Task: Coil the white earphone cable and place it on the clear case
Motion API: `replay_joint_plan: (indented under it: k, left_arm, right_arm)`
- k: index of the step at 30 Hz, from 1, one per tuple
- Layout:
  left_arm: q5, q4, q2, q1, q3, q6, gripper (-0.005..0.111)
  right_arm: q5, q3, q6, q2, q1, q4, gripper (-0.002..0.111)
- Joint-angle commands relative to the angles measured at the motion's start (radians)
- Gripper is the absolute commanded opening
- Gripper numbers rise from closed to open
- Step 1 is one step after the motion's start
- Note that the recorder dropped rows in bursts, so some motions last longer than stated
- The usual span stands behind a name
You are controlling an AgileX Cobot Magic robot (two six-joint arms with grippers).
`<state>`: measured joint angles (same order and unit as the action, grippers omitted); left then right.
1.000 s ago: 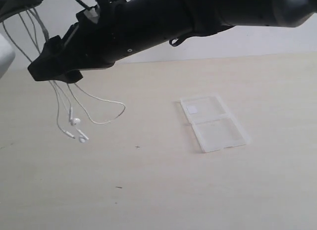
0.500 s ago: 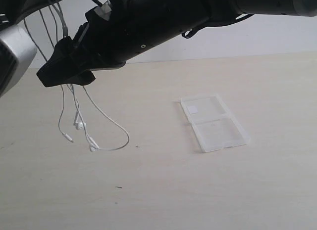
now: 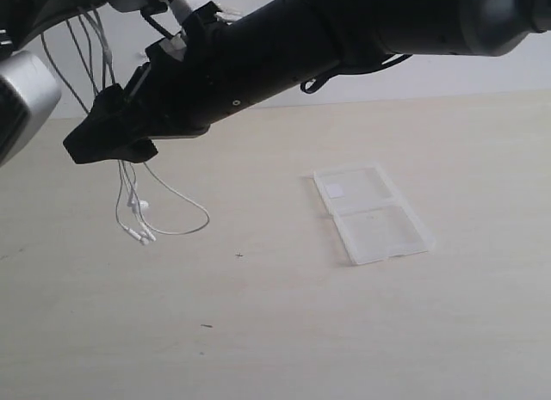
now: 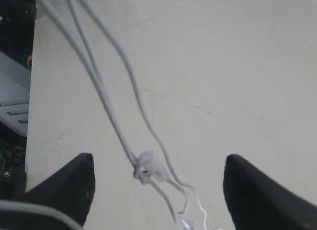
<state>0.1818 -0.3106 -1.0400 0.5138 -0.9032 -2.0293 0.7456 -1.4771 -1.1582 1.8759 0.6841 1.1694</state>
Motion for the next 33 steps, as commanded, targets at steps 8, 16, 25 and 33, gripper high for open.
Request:
replay_joint_plan:
  k: [8, 16, 25, 33]
  left_arm:
    - [-0.049, 0.0, 0.002, 0.006, -0.007, 0.011, 0.0]
    - [-0.05, 0.0, 0.021, 0.006, -0.007, 0.026, 0.0]
    - [-0.052, 0.0, 0.021, 0.006, -0.007, 0.026, 0.0]
    - [-0.054, 0.0, 0.021, 0.006, -0.007, 0.028, 0.0]
  right_arm:
    - [-0.033, -0.006, -0.101, 0.046, -0.003, 0.134, 0.07]
    - [-0.041, -0.006, -0.098, 0.066, -0.003, 0.141, 0.07]
    - [-0.015, -0.006, -0.095, 0.077, -0.003, 0.137, 0.065]
    - [-0.005, -0.006, -0.095, 0.113, 0.002, 0.138, 0.065]
